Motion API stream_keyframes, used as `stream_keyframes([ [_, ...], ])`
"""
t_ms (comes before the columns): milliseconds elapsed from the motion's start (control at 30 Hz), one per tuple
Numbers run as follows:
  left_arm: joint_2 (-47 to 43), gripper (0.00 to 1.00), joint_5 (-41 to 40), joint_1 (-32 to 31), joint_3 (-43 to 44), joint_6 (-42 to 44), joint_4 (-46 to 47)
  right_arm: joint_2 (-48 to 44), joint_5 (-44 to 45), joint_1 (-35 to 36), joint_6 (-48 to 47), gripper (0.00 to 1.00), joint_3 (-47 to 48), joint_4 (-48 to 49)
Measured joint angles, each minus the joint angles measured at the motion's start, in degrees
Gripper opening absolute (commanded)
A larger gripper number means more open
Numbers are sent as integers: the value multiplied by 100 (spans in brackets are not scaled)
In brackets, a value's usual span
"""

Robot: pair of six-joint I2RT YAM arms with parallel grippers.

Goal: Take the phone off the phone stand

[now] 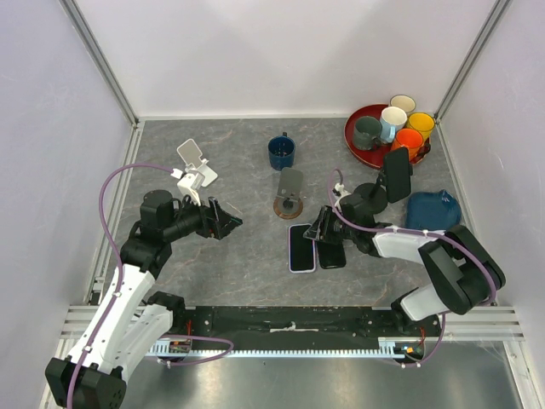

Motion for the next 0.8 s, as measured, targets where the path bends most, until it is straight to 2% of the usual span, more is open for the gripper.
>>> stream_keyframes([
  [133, 0, 83, 0, 0, 0, 0, 0, -92, 61, 61, -63, 54, 28, -157],
  [600, 2, 83, 2, 0, 0, 0, 0, -291, 413, 330, -356, 58, 216, -828],
  [700, 2, 83, 4, 0, 0, 0, 0, -332, 518, 428, -439, 63, 350, -1045],
  [800, 2, 83, 9, 0, 0, 0, 0, -490, 632, 518, -549, 74, 531, -1296],
])
